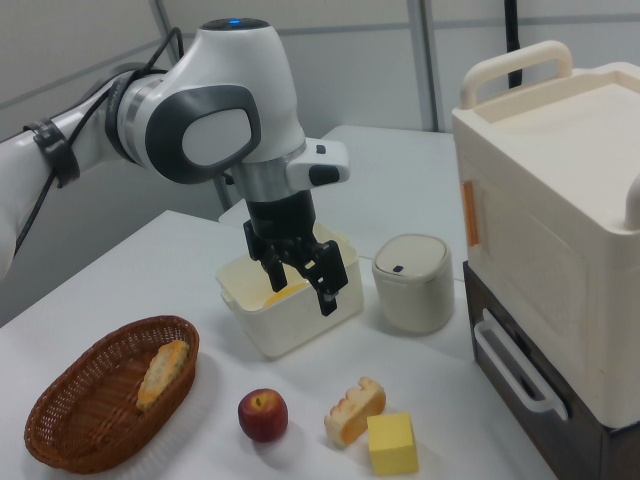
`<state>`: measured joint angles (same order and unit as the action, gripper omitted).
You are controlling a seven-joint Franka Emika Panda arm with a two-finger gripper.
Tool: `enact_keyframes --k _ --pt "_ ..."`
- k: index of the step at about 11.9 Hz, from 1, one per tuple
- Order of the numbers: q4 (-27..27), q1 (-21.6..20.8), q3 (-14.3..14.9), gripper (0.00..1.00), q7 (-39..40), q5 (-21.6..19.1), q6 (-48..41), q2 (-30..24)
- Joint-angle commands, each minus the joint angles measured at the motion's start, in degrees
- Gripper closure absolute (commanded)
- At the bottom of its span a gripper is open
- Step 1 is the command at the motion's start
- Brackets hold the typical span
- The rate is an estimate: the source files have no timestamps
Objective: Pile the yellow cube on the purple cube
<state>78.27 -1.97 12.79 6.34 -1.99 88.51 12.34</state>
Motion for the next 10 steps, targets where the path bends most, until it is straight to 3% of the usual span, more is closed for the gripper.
enact_keyframes --k 1,10 --pt "0.5 0.1 0.6 0.00 1.3 -1.0 0.3 -1.2" --pt "0.4 0.2 0.6 0.00 1.7 -1.0 0.9 -1.0"
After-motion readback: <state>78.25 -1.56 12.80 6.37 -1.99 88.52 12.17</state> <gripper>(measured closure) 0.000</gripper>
